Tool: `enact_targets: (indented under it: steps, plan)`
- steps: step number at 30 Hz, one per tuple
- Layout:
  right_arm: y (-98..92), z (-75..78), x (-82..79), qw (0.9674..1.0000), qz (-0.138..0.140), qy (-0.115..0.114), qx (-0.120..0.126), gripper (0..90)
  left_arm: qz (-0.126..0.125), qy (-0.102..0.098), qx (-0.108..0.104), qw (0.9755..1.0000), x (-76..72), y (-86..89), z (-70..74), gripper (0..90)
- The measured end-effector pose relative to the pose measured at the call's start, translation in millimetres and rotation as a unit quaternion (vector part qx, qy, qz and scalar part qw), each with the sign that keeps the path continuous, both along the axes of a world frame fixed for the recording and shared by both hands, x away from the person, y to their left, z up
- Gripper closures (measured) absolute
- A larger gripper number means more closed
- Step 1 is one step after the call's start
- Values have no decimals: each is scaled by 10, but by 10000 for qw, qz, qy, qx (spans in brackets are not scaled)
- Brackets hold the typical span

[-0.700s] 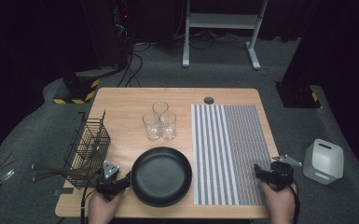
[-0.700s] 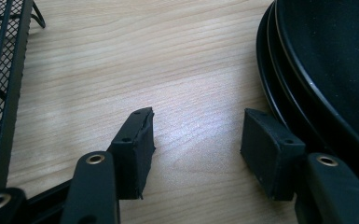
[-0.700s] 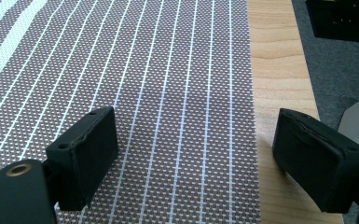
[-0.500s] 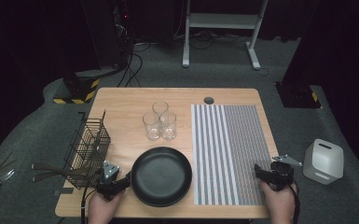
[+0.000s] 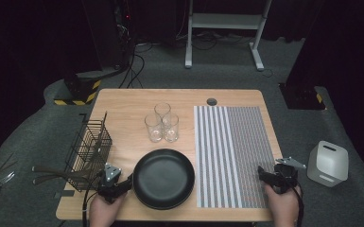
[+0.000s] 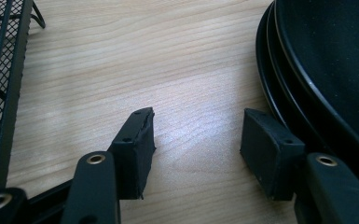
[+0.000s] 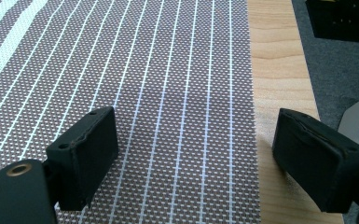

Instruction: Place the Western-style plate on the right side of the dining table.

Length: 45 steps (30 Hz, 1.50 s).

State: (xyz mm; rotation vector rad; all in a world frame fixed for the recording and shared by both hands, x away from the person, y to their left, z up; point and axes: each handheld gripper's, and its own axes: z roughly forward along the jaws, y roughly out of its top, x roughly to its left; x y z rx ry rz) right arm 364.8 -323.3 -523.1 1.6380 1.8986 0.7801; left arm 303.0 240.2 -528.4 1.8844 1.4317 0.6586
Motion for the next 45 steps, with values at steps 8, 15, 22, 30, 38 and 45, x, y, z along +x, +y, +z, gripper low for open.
enact_targets:
  steps: [8,15,22,30,38,45]
  plan:
    - [-3,1,3,10000,2,8,24,143,-1,-2,1,10000,0,-1,0,449]
    - [-5,2,1,10000,37,2,37,156,1,-2,0,10000,0,-1,0,448]
    - [-11,7,-6,10000,58,-40,44,211,2,-1,0,10000,1,-2,1,449]
    - [9,103,-126,9992,23,-268,-280,288,12,-2,0,10000,-1,-4,1,449]
    - [248,209,-267,9970,240,-622,-402,312,-33,-1,-2,10000,-1,-3,2,463]
    - [495,241,-281,9960,522,-658,-293,315,-61,10,15,10000,-2,2,3,463]
